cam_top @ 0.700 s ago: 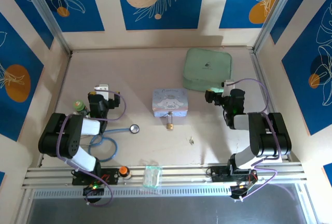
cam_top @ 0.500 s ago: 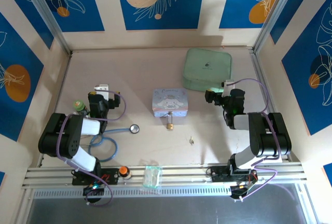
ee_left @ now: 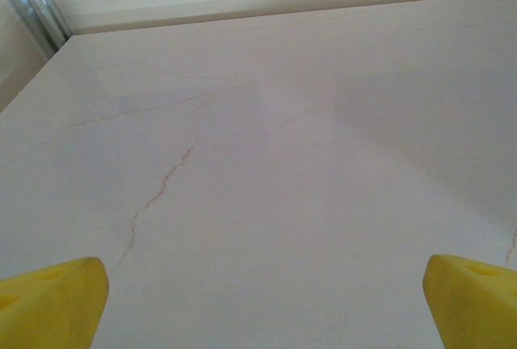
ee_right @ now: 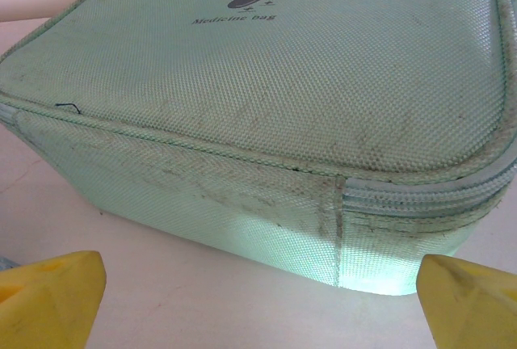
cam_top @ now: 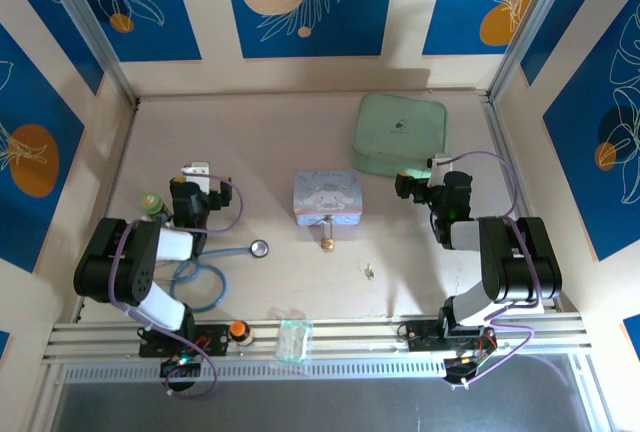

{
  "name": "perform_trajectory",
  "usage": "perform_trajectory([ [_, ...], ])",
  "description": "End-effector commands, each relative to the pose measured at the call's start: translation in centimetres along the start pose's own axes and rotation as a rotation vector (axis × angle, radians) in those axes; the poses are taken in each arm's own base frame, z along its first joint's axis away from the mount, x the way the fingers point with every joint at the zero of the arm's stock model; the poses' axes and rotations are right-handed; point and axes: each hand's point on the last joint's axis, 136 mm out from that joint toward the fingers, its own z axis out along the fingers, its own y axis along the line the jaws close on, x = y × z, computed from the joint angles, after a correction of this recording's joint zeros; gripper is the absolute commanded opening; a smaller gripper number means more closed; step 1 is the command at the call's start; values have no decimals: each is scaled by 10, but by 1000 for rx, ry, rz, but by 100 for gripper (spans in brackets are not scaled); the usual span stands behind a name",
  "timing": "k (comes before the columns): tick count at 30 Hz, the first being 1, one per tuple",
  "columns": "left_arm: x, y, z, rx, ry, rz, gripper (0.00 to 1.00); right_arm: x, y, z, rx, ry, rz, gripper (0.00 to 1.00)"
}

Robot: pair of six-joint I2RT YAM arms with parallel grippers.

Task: Unlock the padlock with the key

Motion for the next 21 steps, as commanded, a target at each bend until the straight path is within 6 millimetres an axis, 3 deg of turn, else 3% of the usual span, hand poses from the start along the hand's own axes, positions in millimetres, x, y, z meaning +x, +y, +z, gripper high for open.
perform_trajectory([
  [1,-2,2,-1,4,-17,12,100,-7,3,1,-20,-16,-20,99],
  [21,-2,-1,-1,16,-16,18,99,-7,3,1,-20,-15,-19,99],
])
